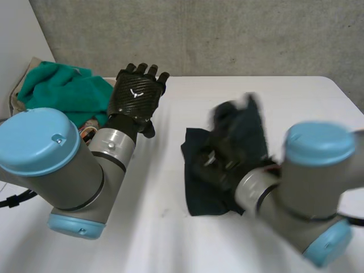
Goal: Fold the laundry.
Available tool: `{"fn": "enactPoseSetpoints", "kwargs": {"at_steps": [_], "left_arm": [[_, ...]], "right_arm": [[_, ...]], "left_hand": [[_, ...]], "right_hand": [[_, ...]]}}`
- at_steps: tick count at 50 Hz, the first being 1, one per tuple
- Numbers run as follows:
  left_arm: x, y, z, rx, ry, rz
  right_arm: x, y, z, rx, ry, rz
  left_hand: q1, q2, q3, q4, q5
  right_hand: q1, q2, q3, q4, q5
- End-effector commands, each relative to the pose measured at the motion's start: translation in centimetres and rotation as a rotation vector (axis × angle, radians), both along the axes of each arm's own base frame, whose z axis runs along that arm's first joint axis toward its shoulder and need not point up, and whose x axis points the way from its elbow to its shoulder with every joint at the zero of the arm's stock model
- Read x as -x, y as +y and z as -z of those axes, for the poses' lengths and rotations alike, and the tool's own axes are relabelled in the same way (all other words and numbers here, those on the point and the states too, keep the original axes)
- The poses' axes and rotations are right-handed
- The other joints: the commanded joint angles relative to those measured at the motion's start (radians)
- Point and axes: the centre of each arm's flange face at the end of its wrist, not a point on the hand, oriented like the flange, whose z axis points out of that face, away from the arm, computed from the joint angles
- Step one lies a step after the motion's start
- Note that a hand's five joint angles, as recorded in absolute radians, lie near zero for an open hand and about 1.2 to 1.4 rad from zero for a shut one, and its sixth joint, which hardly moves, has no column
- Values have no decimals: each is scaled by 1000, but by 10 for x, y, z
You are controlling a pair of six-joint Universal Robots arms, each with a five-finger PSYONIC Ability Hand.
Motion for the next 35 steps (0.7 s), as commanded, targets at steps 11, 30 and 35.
{"fn": "enactPoseSetpoints", "kwargs": {"at_steps": [11,30,35], "left_arm": [[26,3,-51,56,167,61],[102,21,95,-353,-104,135],[81,10,115,-406,-224,28]], "right_arm": [[37,-37,-83,-398,-635,186],[98,-121,0,-743,-535,603],[84,-118,30,-749,-434,560]], "left_hand": [[38,27,20,28,5],[76,65,58,66,43],[103,91,84,93,69]], "right_hand": [[-862,-932,-961,-968,-956],[-862,-932,-961,-968,-956],[-862,-932,-961,-968,-956]]}}
